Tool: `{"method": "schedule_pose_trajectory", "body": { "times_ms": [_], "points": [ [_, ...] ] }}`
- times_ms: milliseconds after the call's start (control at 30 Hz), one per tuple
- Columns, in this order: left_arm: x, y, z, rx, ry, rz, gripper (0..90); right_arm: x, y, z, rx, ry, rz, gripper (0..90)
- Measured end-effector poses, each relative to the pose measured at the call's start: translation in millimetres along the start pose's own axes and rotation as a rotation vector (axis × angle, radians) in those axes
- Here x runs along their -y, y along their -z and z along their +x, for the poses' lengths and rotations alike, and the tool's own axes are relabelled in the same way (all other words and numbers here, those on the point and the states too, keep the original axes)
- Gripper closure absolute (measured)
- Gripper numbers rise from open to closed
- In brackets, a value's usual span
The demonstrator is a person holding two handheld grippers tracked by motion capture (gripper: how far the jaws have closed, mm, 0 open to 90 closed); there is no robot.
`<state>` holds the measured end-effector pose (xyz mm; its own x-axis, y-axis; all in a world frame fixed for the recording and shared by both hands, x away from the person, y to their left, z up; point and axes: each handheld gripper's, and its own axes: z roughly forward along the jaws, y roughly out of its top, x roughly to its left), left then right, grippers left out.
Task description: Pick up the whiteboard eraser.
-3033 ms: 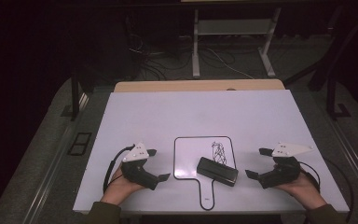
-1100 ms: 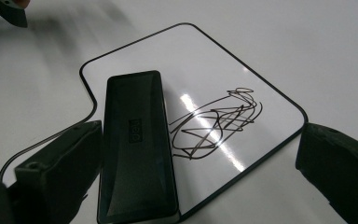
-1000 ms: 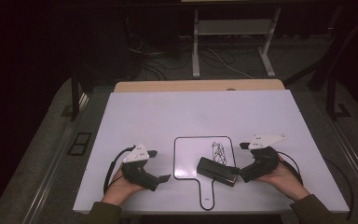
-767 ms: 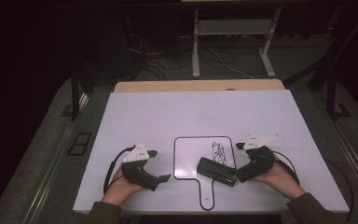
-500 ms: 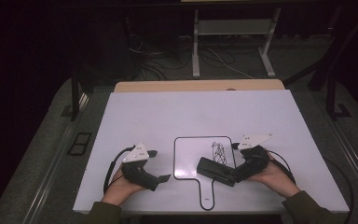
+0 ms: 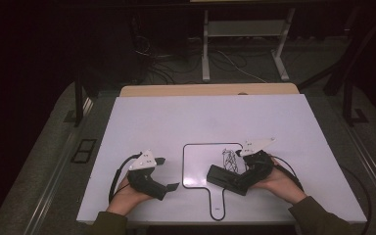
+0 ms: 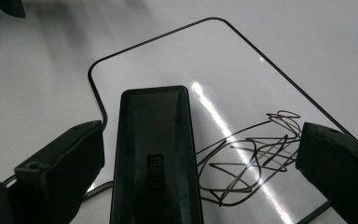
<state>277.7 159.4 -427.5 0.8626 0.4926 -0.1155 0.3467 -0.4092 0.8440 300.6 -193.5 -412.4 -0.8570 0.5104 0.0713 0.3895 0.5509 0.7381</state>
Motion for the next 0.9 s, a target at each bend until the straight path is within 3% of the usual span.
{"method": "schedule_pose_trajectory", "body": {
  "times_ms": [533, 733, 900],
  "points": [
    [0.3, -0.3, 0.5, 0.003, -0.006, 0.005, 0.0, 0.1, -6.0, 9.5, -0.020, 0.024, 0.065, 4.8],
    [0.2, 0.0, 0.4, 0.004, -0.008, 0.008, 0.0, 0.1, -6.8, 12.6, -0.027, 0.028, 0.086, 12.6],
    [0.3, 0.0, -0.1, 0.004, -0.005, 0.004, 0.0, 0.8, -7.9, 14.8, -0.029, 0.028, 0.100, 13.6]
  ]
}}
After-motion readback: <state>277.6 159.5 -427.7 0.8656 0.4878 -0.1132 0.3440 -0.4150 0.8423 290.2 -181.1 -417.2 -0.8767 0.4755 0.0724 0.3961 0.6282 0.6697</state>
